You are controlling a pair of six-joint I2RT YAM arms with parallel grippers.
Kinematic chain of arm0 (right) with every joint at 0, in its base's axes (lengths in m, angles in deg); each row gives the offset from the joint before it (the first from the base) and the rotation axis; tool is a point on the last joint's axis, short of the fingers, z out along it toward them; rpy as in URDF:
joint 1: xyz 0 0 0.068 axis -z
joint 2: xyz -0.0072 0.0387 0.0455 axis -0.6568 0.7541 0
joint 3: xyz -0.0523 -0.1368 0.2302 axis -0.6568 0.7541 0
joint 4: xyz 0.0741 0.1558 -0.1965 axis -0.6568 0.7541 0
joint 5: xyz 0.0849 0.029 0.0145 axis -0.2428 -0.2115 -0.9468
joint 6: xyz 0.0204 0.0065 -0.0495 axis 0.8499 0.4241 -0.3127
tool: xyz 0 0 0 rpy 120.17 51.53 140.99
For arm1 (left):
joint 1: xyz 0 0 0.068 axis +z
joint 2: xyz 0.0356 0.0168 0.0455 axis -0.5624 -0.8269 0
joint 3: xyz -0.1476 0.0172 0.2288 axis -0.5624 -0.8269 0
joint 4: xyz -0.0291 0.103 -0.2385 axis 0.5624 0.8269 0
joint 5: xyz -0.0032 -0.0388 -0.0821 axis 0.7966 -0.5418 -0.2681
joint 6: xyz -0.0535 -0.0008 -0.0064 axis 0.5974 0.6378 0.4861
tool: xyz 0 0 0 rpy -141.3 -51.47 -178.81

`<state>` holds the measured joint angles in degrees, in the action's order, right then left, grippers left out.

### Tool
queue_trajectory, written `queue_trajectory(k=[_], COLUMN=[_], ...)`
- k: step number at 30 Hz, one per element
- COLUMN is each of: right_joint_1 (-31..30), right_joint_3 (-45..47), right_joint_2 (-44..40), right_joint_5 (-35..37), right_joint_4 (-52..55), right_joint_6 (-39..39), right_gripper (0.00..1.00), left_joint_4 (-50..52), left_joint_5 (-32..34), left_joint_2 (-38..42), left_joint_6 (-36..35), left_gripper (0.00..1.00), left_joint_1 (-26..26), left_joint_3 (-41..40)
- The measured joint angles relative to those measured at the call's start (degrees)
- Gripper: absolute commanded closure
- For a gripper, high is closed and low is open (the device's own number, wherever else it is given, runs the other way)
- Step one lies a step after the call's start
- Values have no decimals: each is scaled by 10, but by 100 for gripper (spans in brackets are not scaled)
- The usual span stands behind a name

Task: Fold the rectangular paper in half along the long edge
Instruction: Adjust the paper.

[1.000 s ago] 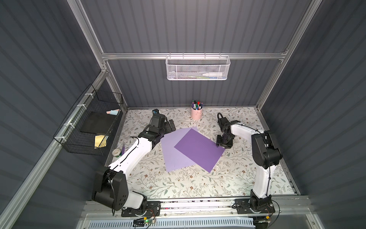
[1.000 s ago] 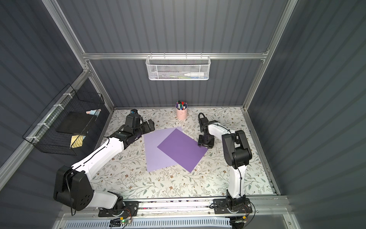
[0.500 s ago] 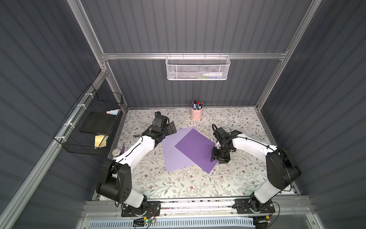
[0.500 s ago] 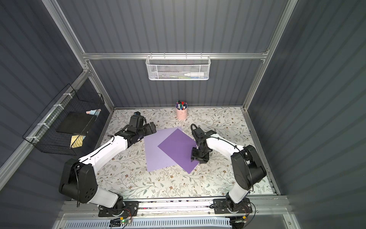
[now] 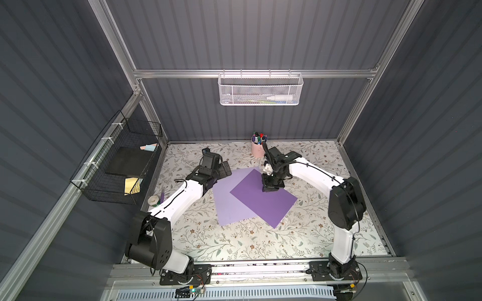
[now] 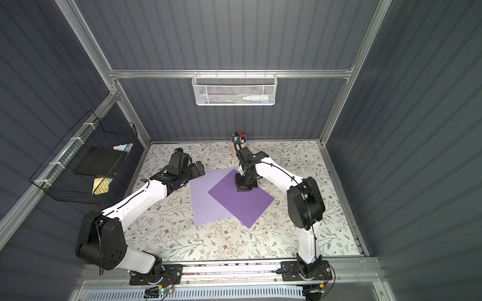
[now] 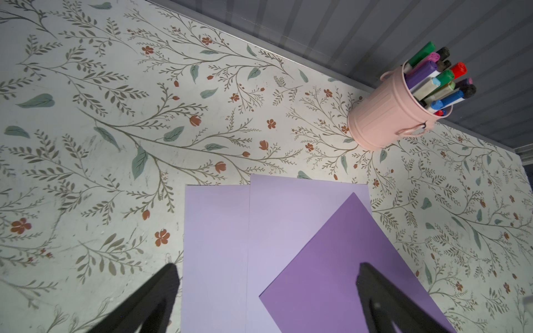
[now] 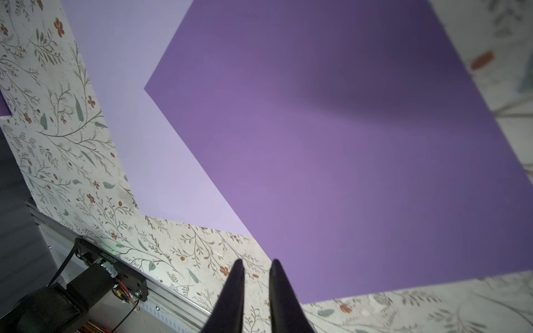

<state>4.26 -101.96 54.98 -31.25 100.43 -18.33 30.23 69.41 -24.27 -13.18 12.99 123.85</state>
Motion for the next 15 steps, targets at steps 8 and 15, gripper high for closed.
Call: queue_trajectory(k=[8,15], right_joint_1=[-14,-9], right_joint_3=[-151,-183], right_joint_2=[137,204], right_joint_5=[28,64], right_joint_4=[27,29], right_joint_6=[-45,-53], right_gripper=[98,100], left_joint_4=[18,23], left_joint_5=[35,47], left_joint_2=[16,24], left_joint_6=[28,36], left_gripper=[1,1], left_joint_1=[0,0], left_joint_3=[-13,-14])
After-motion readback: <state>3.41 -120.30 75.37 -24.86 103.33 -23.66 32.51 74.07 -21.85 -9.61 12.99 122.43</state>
